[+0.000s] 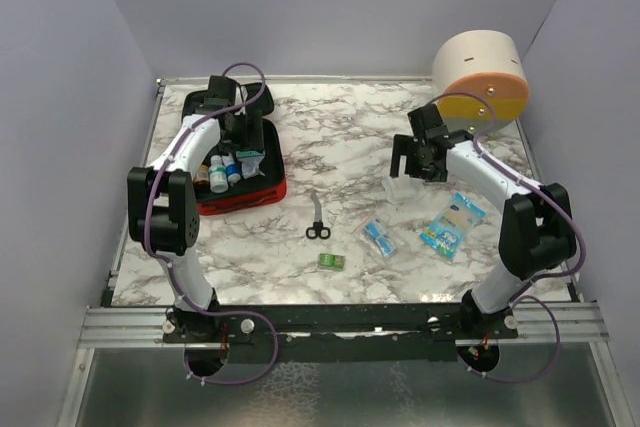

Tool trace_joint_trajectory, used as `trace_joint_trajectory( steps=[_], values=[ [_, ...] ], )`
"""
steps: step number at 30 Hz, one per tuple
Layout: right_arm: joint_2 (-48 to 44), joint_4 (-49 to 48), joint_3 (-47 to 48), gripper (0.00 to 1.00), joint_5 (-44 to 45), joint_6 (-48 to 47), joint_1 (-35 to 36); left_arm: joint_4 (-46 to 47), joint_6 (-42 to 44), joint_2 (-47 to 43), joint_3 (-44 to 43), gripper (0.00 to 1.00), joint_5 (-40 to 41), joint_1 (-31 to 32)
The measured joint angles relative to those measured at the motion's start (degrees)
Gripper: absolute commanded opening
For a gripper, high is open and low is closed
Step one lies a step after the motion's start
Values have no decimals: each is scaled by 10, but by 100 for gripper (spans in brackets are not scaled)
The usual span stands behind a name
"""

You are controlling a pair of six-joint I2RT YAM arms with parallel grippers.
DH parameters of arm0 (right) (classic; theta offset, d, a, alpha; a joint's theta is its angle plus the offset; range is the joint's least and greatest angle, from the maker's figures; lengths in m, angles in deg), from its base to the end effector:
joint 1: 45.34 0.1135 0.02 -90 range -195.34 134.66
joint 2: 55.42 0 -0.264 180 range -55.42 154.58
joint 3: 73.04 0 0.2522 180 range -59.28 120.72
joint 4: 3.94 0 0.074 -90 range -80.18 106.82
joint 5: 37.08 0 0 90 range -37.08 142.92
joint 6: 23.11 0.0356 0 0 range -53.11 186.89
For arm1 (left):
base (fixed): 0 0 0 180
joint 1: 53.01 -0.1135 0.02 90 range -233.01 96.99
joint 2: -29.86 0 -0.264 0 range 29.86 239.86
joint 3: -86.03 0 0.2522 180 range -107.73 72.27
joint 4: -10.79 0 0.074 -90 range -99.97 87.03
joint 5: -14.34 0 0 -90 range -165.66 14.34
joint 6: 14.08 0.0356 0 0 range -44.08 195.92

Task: Organize the medicine kit
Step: Place the medical item at the medicine box, then pick up the medical item at the center of the board.

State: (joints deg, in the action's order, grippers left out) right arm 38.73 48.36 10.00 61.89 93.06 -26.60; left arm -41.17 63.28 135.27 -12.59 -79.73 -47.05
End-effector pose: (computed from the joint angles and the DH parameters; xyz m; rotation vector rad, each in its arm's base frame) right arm 0.3194 0.1025 0.2306 0.2211 2.6453 0.0471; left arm 0.3950 -0.0438 0.2446 -0.1260 2.6039 -0.2092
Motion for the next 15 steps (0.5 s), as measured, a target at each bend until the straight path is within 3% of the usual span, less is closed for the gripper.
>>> trace_joint_trajectory(
  steps=[10, 15],
  values=[
    [50, 0, -2, 89, -33, -30, 0, 0, 0, -41, -31, 96, -5, 0],
    [74, -9, -2, 82, -42, -42, 1, 0, 2, -59, -32, 96, -6, 0]
  ],
)
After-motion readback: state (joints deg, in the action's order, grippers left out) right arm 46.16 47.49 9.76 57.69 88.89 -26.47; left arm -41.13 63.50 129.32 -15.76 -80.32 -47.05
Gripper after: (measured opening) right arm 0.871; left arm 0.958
